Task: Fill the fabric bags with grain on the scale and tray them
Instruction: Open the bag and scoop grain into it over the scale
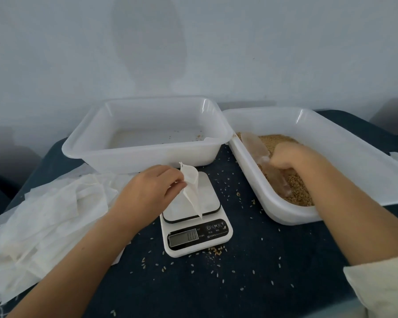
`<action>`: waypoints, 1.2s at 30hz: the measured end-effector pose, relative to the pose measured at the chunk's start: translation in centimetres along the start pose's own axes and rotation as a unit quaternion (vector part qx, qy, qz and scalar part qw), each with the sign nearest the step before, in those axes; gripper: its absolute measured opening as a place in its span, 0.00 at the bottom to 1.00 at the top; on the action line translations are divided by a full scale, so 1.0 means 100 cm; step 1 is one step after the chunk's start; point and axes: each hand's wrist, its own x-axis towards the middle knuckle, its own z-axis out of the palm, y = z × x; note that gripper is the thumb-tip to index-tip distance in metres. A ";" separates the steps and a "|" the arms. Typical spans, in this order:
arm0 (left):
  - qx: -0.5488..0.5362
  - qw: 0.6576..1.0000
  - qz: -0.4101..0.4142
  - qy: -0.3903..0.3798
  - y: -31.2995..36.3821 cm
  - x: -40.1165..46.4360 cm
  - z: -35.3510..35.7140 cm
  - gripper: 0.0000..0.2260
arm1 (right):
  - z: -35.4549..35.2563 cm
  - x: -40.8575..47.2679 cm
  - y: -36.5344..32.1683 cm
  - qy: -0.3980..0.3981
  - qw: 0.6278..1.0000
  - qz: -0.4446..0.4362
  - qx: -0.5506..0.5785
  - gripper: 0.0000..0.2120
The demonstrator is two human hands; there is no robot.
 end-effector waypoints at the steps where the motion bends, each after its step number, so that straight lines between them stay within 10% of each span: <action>1: 0.001 1.000 0.004 -0.001 0.000 0.001 0.000 0.03 | 0.002 0.001 -0.003 -0.016 1.000 -0.003 -0.016 0.11; 36: -0.026 1.000 0.001 0.007 -0.010 0.008 0.000 0.05 | 0.014 -0.001 0.015 0.106 0.990 -0.069 0.068 0.20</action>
